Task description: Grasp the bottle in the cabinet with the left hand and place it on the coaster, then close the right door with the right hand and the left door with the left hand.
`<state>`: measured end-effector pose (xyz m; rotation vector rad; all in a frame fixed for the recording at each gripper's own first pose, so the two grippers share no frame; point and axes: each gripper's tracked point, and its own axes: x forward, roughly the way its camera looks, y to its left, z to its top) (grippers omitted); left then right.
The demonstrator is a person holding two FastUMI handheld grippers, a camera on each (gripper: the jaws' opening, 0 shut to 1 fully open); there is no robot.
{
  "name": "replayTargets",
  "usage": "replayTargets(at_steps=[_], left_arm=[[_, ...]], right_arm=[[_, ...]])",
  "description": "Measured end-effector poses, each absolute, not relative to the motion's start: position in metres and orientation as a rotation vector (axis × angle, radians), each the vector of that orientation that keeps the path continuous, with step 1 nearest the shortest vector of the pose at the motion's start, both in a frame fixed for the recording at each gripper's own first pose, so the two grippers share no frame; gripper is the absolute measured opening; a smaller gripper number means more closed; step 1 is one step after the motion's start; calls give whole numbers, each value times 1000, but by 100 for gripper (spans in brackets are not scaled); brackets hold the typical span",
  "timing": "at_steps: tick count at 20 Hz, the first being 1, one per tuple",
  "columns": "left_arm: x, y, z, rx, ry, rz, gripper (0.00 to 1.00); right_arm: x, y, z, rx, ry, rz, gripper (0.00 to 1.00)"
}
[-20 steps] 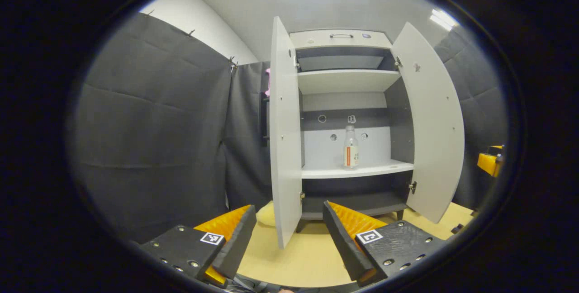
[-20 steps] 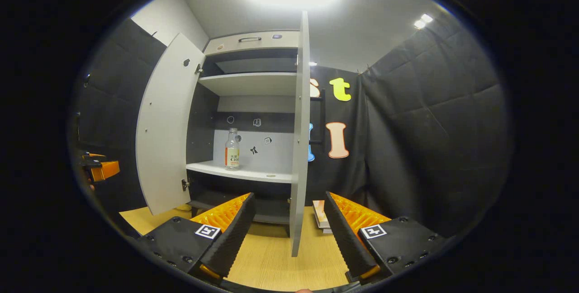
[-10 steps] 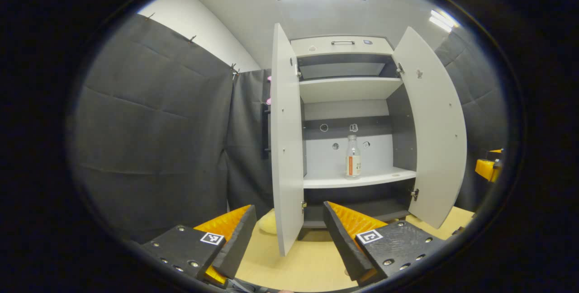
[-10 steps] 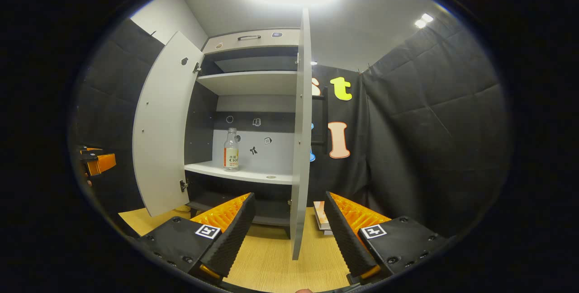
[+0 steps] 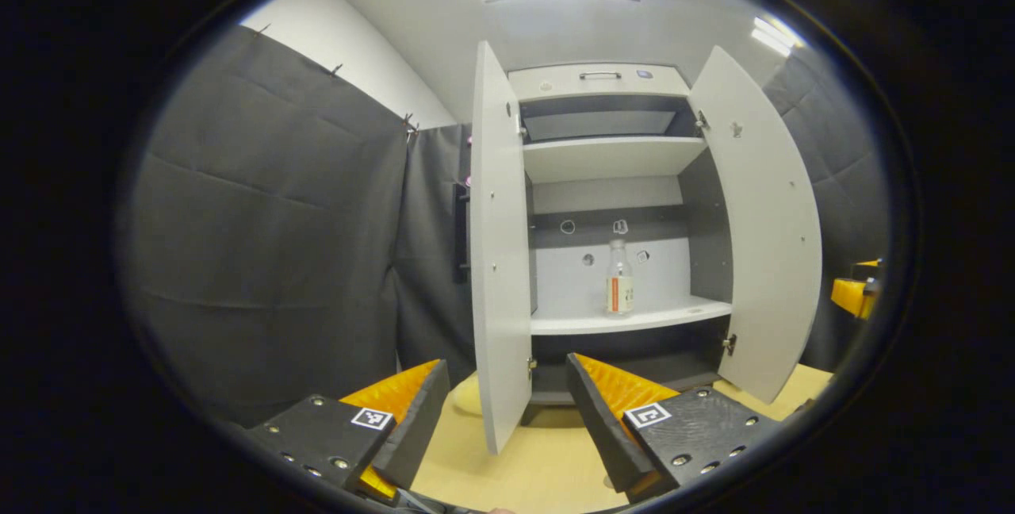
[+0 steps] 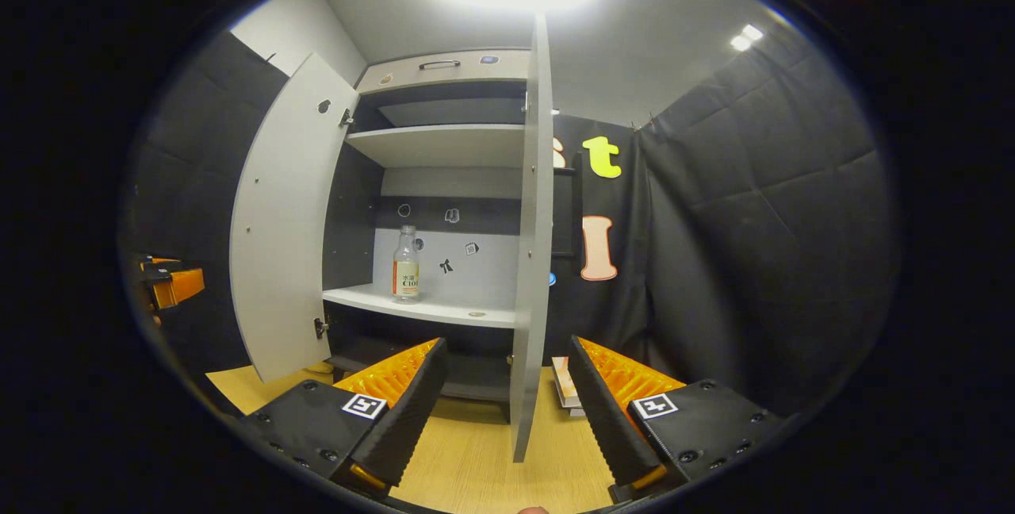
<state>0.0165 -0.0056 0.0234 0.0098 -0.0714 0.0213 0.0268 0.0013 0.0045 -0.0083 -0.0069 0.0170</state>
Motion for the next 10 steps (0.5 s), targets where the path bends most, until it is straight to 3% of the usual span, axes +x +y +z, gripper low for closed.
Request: replayTargets(at_steps=[10], left_arm=[[24, -40, 31, 9, -71, -4, 90]], right_arm=[[20, -28, -5, 2, 1, 10, 96]])
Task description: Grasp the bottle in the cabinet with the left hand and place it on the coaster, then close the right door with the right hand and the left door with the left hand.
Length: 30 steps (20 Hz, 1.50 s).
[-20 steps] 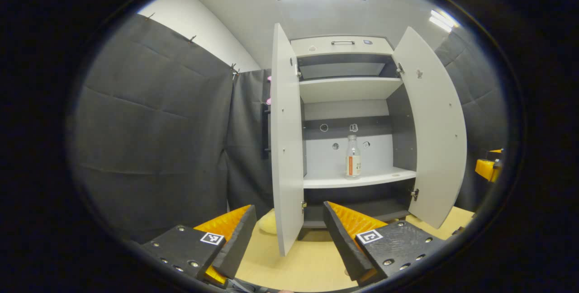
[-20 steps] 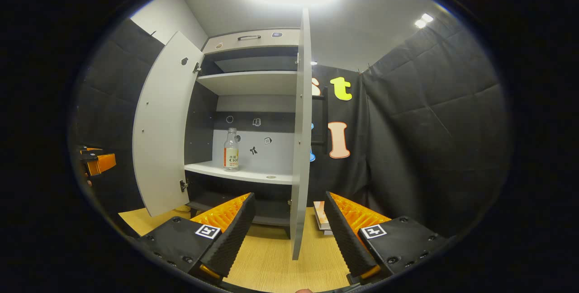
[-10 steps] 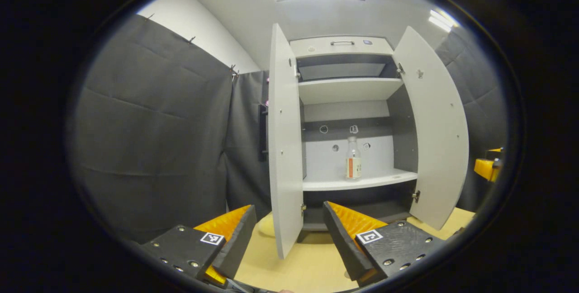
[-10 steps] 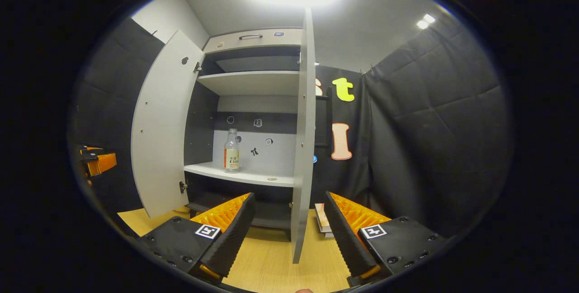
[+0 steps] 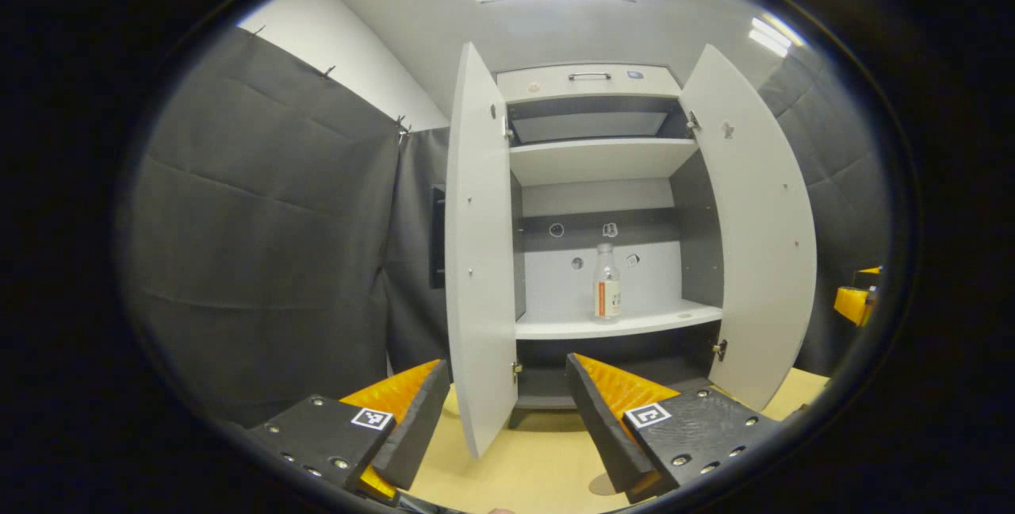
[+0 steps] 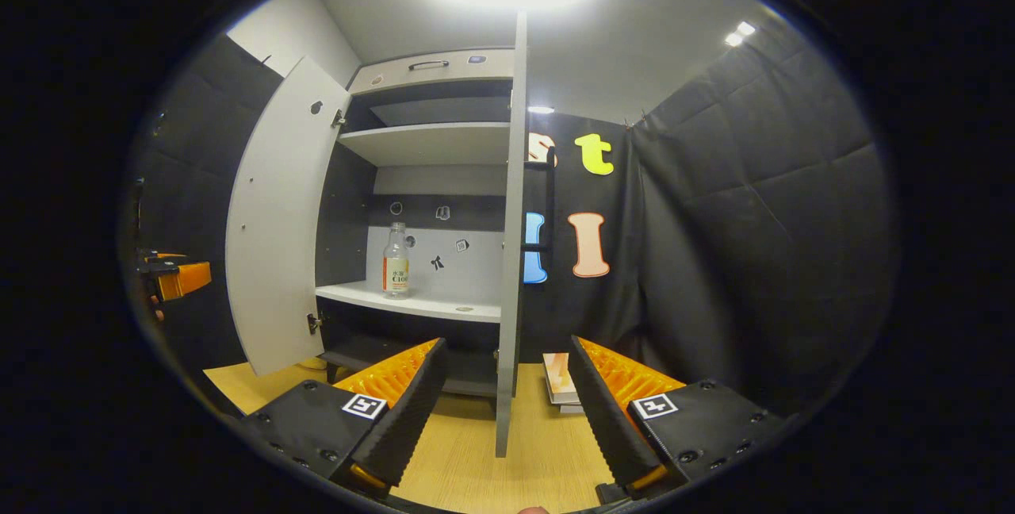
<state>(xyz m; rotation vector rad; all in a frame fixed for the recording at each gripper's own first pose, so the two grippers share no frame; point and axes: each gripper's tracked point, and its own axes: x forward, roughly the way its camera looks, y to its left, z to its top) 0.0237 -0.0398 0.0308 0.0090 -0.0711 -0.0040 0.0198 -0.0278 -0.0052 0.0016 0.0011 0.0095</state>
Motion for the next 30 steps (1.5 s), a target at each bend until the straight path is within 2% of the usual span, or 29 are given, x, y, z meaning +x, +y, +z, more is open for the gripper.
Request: replayTargets(at_steps=[2, 8, 15, 16, 30], left_arm=[[29, -52, 33, 1, -65, -18, 92], [50, -83, 53, -24, -65, -31, 92], [99, -120, 78, -31, -68, -104, 90], [107, -124, 80, -43, -69, -117, 92], [254, -170, 94, -68, -33, -271, 90]], right_arm=[[18, -36, -8, 1, -4, 9, 94], [13, -59, -23, 18, 1, 34, 96], [11, -94, -33, 42, 30, -37, 96], [11, -98, -34, 43, 35, -51, 97], [23, -112, -45, 18, 73, -233, 96]])
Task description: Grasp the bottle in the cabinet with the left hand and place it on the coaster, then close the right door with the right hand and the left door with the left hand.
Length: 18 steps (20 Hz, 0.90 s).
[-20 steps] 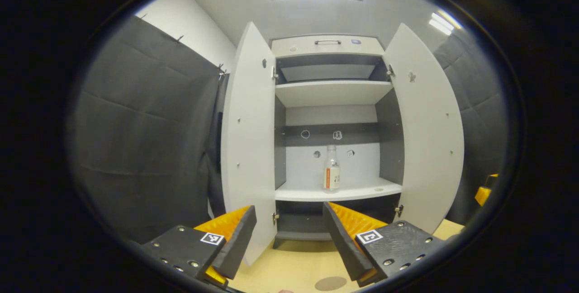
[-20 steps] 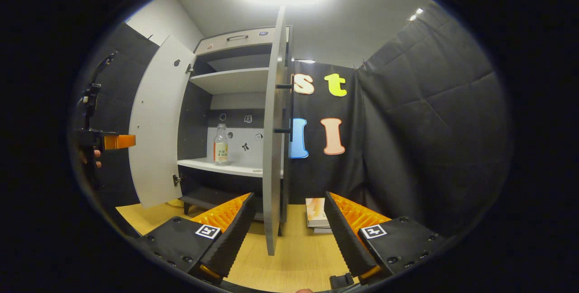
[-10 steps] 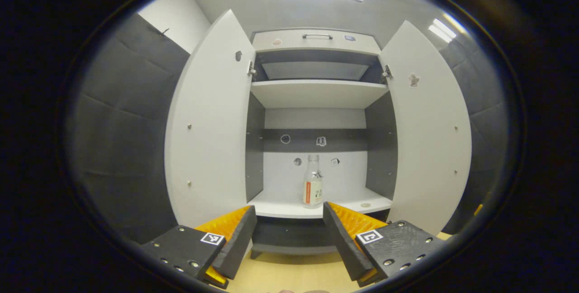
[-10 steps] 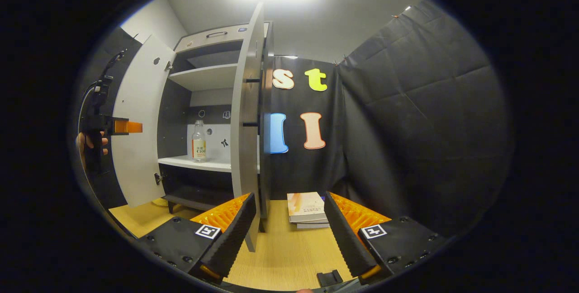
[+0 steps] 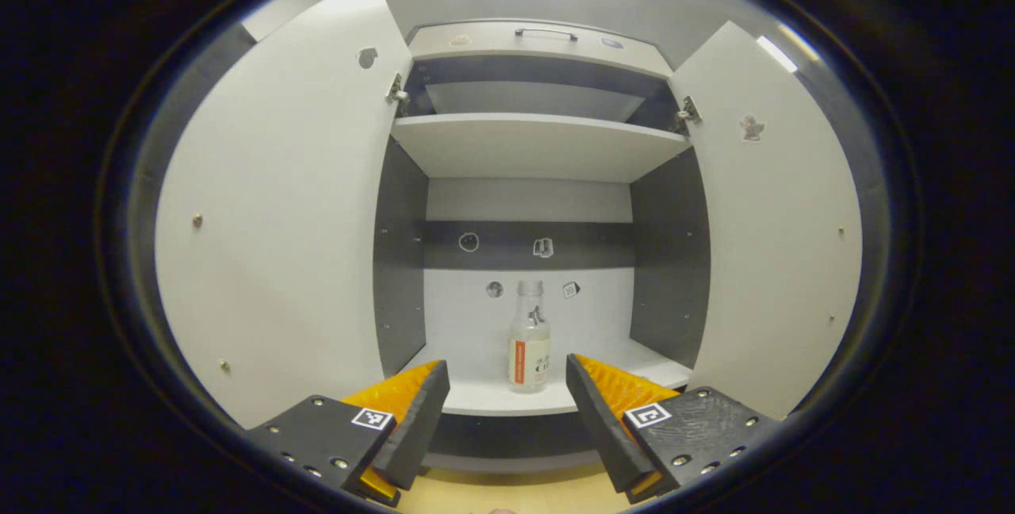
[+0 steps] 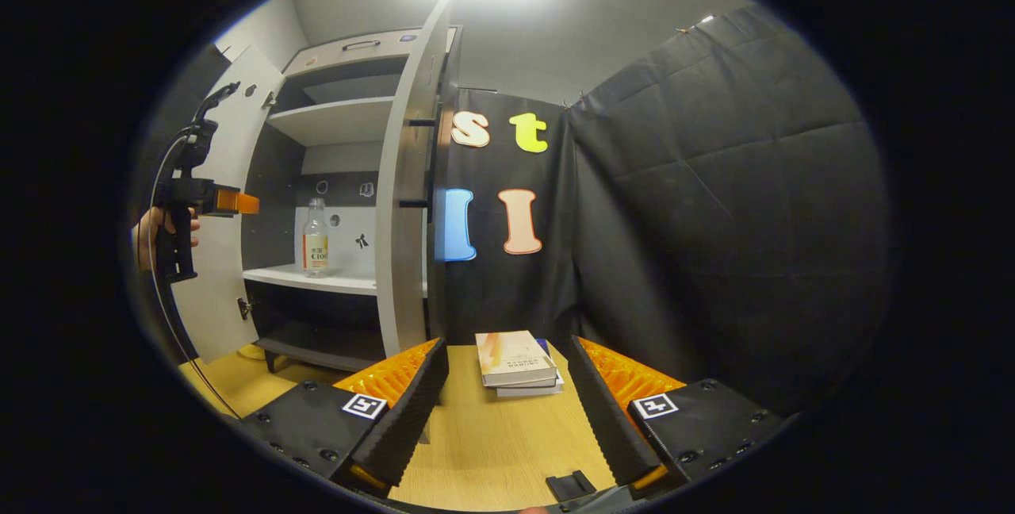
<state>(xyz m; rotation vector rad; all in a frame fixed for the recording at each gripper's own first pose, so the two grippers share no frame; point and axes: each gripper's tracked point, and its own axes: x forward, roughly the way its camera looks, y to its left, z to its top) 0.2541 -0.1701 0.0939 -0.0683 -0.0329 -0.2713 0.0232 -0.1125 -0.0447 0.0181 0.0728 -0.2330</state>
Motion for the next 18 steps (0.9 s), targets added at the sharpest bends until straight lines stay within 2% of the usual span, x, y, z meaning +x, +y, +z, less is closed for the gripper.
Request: replayTargets(at_steps=[2, 5, 18], left_arm=[[276, -176, 93, -78, -20, -286, 92], [301, -186, 93, -81, -15, -311, 90], [397, -231, 105, -50, -5, -415, 92]], right_arm=[[23, -115, -45, 18, 78, -262, 96], [22, -118, -51, 18, 92, -304, 94], [11, -122, -63, 5, 135, -465, 97]])
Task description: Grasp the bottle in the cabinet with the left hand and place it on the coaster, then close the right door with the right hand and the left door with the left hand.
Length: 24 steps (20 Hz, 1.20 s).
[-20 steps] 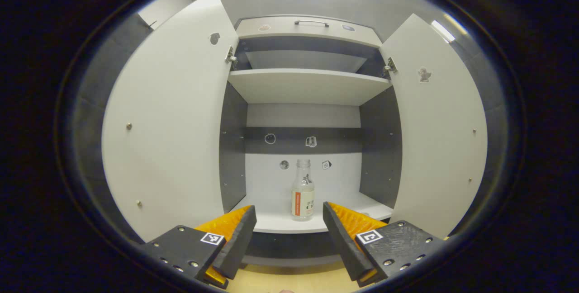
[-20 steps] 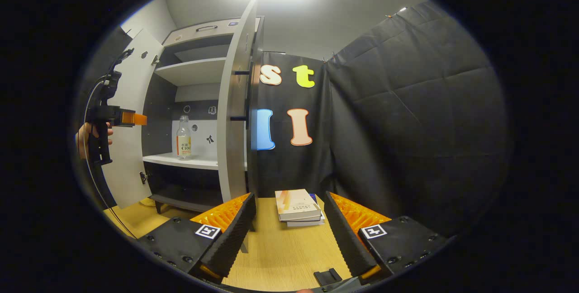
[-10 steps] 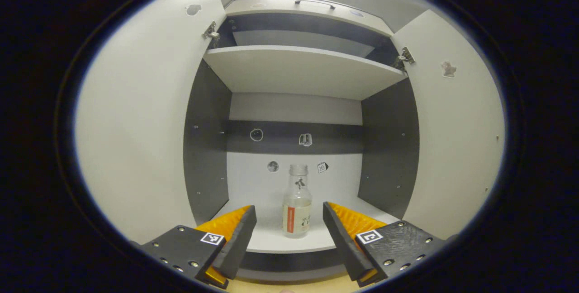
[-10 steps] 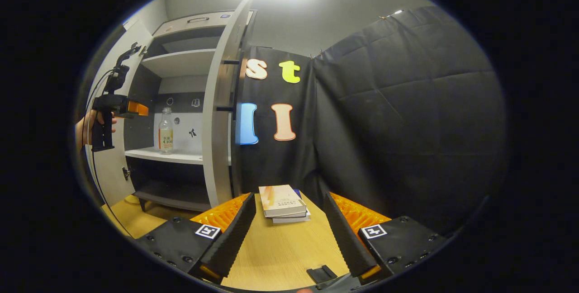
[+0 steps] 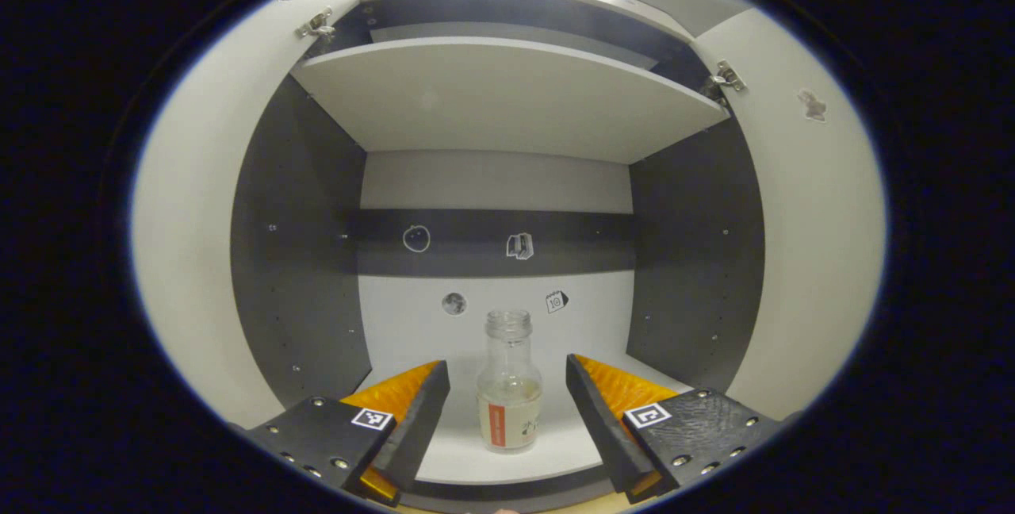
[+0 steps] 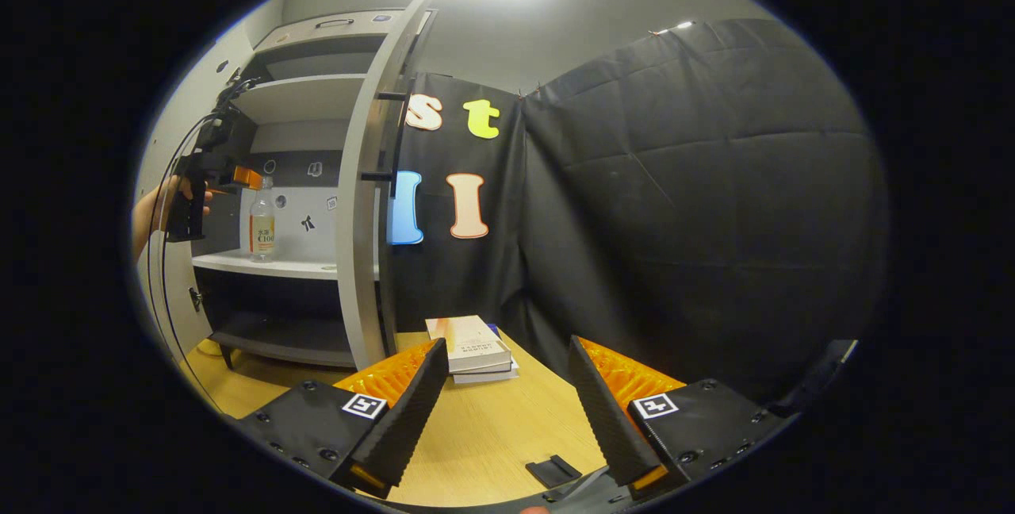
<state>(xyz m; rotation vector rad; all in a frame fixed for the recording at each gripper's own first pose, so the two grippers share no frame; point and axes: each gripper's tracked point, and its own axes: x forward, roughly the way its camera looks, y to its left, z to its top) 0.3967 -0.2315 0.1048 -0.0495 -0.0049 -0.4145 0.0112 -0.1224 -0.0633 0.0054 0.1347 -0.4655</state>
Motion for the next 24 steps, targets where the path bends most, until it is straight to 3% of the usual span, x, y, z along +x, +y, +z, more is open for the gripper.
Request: replayTargets(at_steps=[12, 17, 24], left_arm=[[450, -259, 93, -53, 32, -429, 89], [444, -262, 94, -56, 34, -448, 47], [414, -246, 109, -76, 15, -446, 47]], right_arm=[[-8, -125, -74, 42, 173, -572, 97], [-12, -126, -75, 40, 178, -565, 97], [-21, -128, -74, 43, 175, -511, 97]])
